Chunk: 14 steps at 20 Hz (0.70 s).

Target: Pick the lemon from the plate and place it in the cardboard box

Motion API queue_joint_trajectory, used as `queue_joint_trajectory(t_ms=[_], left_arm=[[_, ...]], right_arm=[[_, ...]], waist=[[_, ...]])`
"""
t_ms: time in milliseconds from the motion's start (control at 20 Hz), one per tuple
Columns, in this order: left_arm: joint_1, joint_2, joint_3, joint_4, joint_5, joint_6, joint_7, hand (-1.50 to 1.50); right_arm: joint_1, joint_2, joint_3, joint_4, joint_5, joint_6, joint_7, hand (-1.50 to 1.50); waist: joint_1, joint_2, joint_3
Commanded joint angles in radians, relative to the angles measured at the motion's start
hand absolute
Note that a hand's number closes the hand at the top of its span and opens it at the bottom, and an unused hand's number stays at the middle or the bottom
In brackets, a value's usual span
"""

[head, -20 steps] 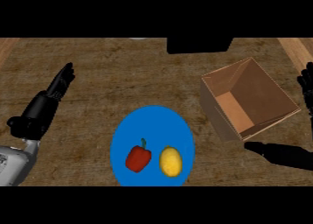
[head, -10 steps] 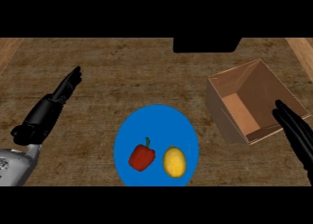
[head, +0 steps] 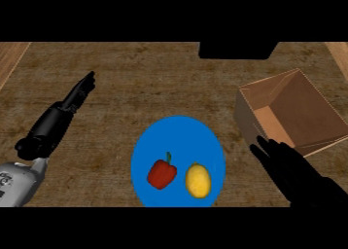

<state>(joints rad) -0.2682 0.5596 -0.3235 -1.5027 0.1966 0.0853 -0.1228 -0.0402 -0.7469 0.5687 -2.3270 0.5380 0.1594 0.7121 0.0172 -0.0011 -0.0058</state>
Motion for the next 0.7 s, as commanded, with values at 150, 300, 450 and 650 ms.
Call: queue_joint_trajectory(t_ms=[150, 300, 450, 650], left_arm=[[-0.026, -0.003, 0.023, 0.004, 0.007, -0.032, 0.017, 0.0], [-0.045, -0.001, 0.041, 0.009, 0.022, -0.045, 0.03, 0.0], [-0.011, -0.026, 0.024, 0.034, -0.017, -0.031, -0.01, 0.0], [0.008, -0.039, 0.02, 0.003, -0.046, 0.002, 0.012, 0.0]], right_arm=[[-0.263, 0.191, 0.226, 0.002, 0.063, 0.256, 0.42, -1.5], [-0.304, 0.321, 0.312, 0.104, 0.075, 0.291, 0.526, -1.5], [-0.362, 0.434, 0.295, 0.175, 0.048, 0.33, 0.585, -1.5], [-0.361, 0.53, 0.34, 0.258, 0.097, 0.327, 0.624, -1.5]], waist=[[0.009, -0.001, 0.0], [0.003, -0.002, 0.0], [-0.004, 0.0, 0.002], [-0.008, -0.002, 0.003]])
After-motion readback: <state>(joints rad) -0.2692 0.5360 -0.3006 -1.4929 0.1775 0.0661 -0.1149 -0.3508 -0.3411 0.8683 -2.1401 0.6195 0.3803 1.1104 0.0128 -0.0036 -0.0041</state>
